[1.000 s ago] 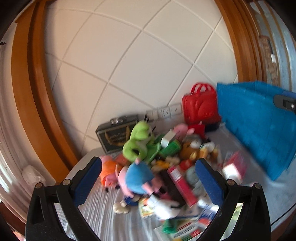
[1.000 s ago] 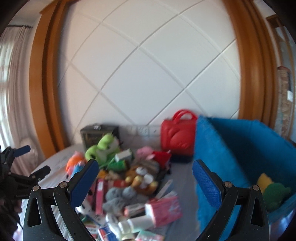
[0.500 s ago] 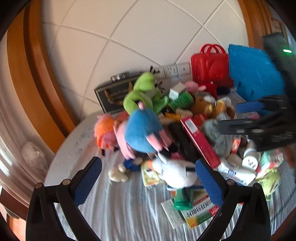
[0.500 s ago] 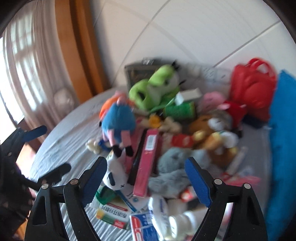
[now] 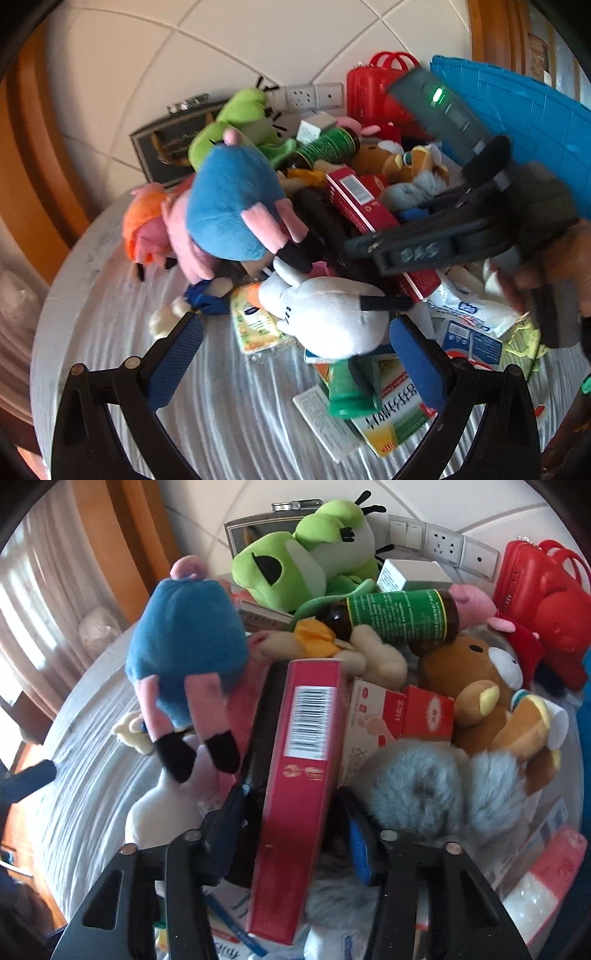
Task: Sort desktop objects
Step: 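Grasp a tall red carton with the right gripper while the left grasps a white plush, then carry the red carton and white plush into the blue crate and release them, then move both grippers from the crate back over the table heap, then grasp a pastel tissue pack with the right gripper while the left grasps a green jar, then lift the pastel pack and green jar over the blue crate and release them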
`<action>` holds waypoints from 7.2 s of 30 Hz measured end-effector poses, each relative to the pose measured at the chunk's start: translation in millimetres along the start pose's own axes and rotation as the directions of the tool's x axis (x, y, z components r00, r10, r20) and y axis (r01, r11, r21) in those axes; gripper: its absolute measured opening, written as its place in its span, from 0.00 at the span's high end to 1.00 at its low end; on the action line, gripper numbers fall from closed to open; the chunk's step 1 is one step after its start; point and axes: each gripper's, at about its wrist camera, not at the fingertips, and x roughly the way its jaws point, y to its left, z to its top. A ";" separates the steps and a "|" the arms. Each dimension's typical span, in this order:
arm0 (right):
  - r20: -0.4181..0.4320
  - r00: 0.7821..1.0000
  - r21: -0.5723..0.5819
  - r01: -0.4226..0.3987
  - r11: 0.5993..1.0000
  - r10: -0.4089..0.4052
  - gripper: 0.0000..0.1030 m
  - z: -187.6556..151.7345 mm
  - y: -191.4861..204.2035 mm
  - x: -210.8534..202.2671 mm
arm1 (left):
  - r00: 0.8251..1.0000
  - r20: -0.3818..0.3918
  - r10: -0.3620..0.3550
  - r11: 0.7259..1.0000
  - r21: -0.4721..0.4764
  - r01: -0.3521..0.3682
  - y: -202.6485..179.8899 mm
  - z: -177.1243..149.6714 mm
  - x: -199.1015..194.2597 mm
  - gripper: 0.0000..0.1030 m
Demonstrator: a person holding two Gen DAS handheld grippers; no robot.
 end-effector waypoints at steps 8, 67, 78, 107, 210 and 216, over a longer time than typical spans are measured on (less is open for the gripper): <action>0.018 0.998 0.089 -0.053 0.995 0.052 0.76 -1.8 -36.0 -25.5 | 0.995 -0.042 -0.096 0.987 -0.131 0.090 2.0 17.1 48.1 0.01; 0.619 0.704 0.327 0.170 0.929 -0.347 0.77 -92.4 -60.4 -414.0 | 0.766 0.437 -0.471 0.827 0.522 0.210 -211.3 171.6 -199.7 0.33; 0.562 0.617 0.517 0.258 0.816 -0.551 0.77 -143.4 -206.9 -506.1 | 0.731 0.404 -0.551 0.795 0.520 0.312 -383.0 254.2 -188.2 0.29; 0.487 0.494 0.594 0.417 0.688 -0.720 0.15 -175.8 -269.3 -524.2 | 0.829 0.503 -0.244 0.955 0.273 0.115 -394.2 247.2 -206.3 0.01; 0.197 0.977 0.148 0.051 0.988 -0.080 0.55 -93.4 -85.7 -199.6 | 0.988 0.038 -0.151 0.981 0.128 0.145 -56.1 0.1 -35.8 0.54; 0.267 0.956 0.185 0.068 0.980 -0.117 0.55 -76.3 -78.3 -226.8 | 0.976 0.115 -0.184 0.969 0.189 0.160 -60.3 33.4 -63.2 0.54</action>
